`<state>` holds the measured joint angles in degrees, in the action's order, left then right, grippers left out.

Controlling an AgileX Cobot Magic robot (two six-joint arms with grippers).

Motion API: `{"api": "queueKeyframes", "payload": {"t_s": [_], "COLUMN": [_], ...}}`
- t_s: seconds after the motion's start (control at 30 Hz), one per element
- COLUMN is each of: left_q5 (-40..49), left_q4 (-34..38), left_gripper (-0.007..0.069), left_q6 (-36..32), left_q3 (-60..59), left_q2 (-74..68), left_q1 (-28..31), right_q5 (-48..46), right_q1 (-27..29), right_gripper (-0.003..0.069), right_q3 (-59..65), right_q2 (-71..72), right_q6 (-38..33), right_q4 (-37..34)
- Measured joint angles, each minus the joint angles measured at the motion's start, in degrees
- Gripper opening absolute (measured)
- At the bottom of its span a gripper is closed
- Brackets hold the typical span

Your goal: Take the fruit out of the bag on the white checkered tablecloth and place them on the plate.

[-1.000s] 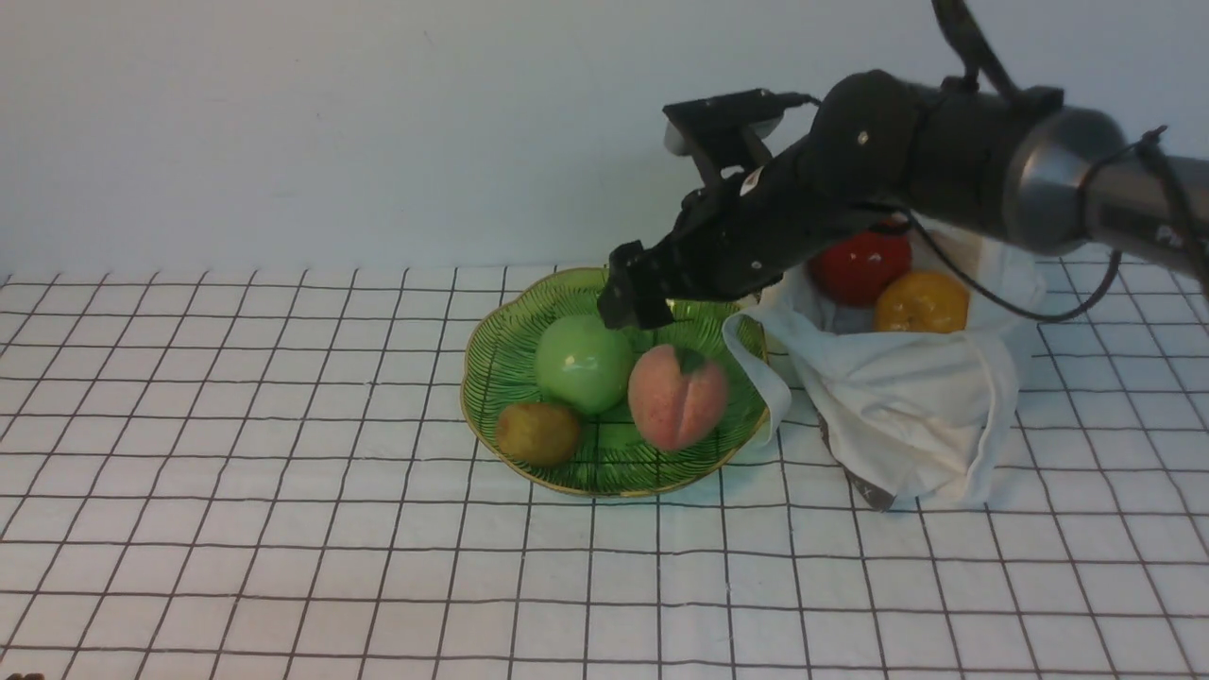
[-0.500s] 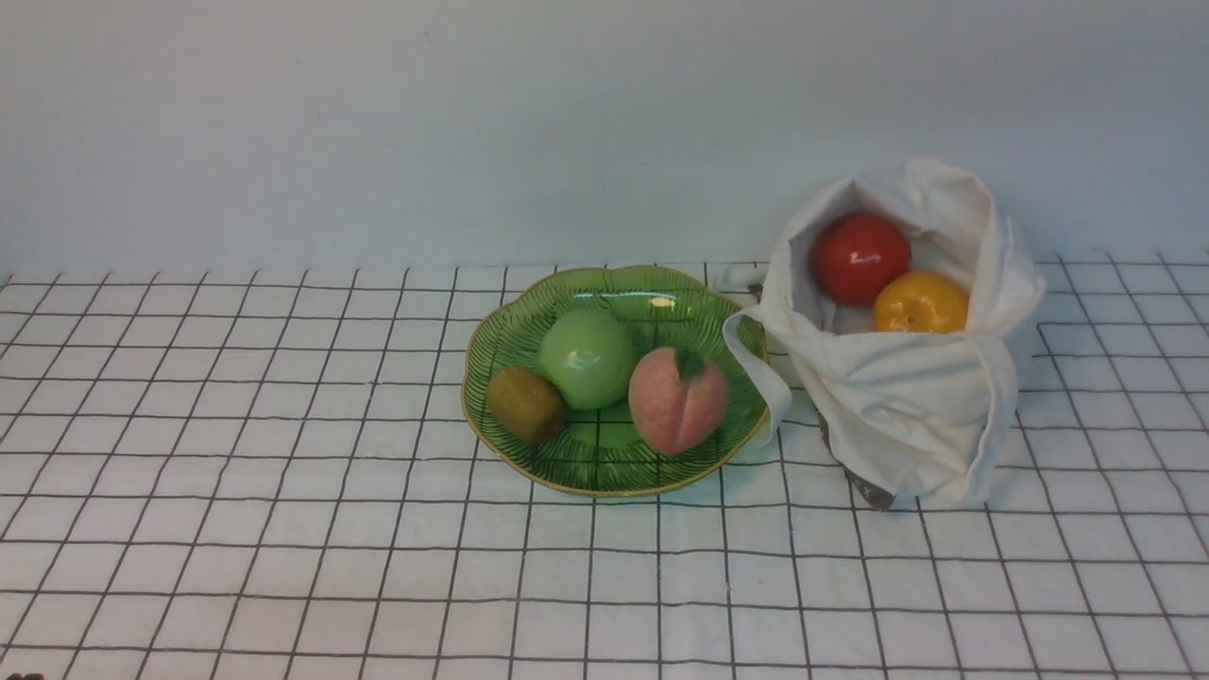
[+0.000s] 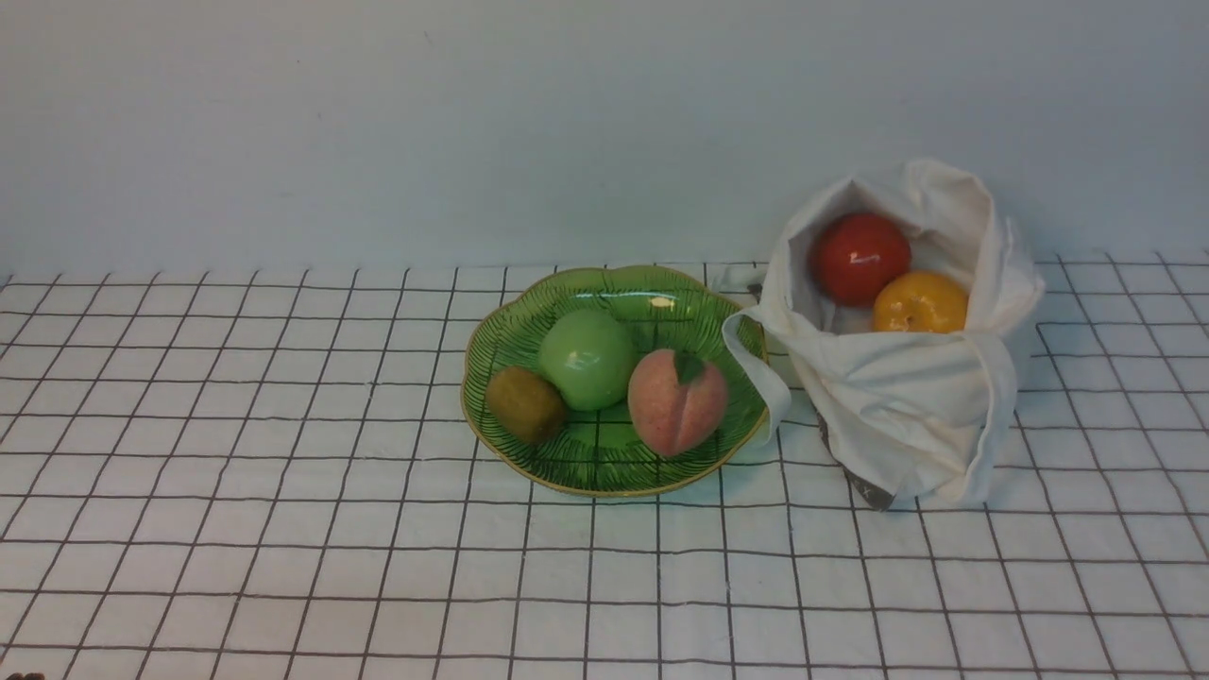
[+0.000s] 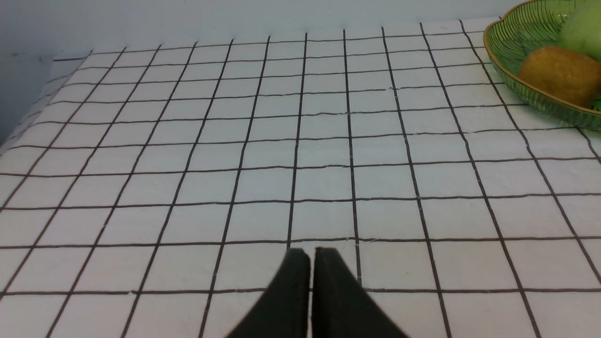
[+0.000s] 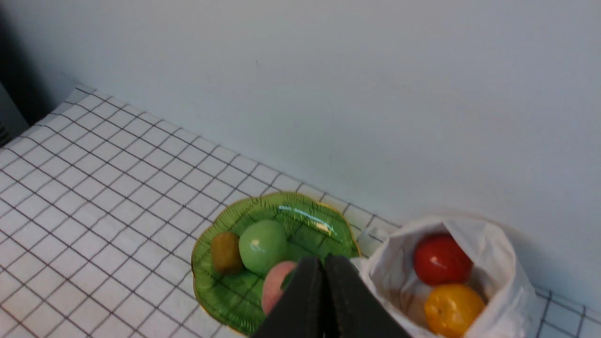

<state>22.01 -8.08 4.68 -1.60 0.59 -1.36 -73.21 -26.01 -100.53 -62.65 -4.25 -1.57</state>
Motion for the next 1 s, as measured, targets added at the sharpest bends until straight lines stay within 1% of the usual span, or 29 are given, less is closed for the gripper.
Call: {"api": "queueKeyframes", "payload": {"t_s": [0.03, 0.1, 0.17, 0.27, 0.33, 0.37, 0.43, 0.47, 0.5, 0.53, 0.57, 0.6, 0.67, 0.73, 1.0], "left_q5": [0.0, 0.0, 0.0, 0.0, 0.0, 0.0, 0.0, 0.0, 0.0, 0.0, 0.0, 0.0, 0.0, 0.0, 0.0], "left_q4": [0.0, 0.0, 0.0, 0.0, 0.0, 0.0, 0.0, 0.0, 0.0, 0.0, 0.0, 0.0, 0.0, 0.0, 0.0], "left_gripper": [-0.0008, -0.0008, -0.0008, -0.0008, -0.0008, -0.0008, -0.0008, -0.0008, -0.0008, -0.0008, -0.0008, -0.0008, -0.0008, -0.0008, -0.0008], "left_q6": [0.0, 0.0, 0.0, 0.0, 0.0, 0.0, 0.0, 0.0, 0.0, 0.0, 0.0, 0.0, 0.0, 0.0, 0.0], "left_q3": [0.0, 0.0, 0.0, 0.0, 0.0, 0.0, 0.0, 0.0, 0.0, 0.0, 0.0, 0.0, 0.0, 0.0, 0.0], "left_q2": [0.0, 0.0, 0.0, 0.0, 0.0, 0.0, 0.0, 0.0, 0.0, 0.0, 0.0, 0.0, 0.0, 0.0, 0.0], "left_q1": [0.0, 0.0, 0.0, 0.0, 0.0, 0.0, 0.0, 0.0, 0.0, 0.0, 0.0, 0.0, 0.0, 0.0, 0.0], "right_q5": [0.1, 1.6, 6.0, 16.3, 23.4, 25.3, 35.8, 40.6, 43.4, 48.7, 49.5, 54.9, 61.3, 65.2, 66.6], "right_q1": [0.0, 0.0, 0.0, 0.0, 0.0, 0.0, 0.0, 0.0, 0.0, 0.0, 0.0, 0.0, 0.0, 0.0, 0.0], "right_gripper": [-0.0014, -0.0014, -0.0013, -0.0014, -0.0014, -0.0014, -0.0014, -0.0014, -0.0014, -0.0014, -0.0014, -0.0014, -0.0014, -0.0014, -0.0014], "right_q3": [5.7, 13.5, 22.1, 35.9, 43.3, 45.3, 57.2, 61.4, 63.7, 67.1, 67.7, 72.0, 76.0, 78.5, 84.0], "right_q2": [5.6, 12.3, 20.2, 30.7, 35.9, 37.0, 42.7, 44.3, 45.3, 47.0, 47.0, 48.9, 50.8, 52.1, 52.7], "right_q6": [0.8, 2.0, 2.5, 3.3, 4.3, 4.3, 5.3, 5.6, 5.9, 6.3, 6.4, 6.7, 6.8, 6.8, 6.8], "right_q4": [1.6, 3.0, 4.2, 4.5, 4.5, 4.5, 4.5, 4.5, 4.5, 4.5, 4.5, 4.5, 4.5, 4.5, 4.5]}}
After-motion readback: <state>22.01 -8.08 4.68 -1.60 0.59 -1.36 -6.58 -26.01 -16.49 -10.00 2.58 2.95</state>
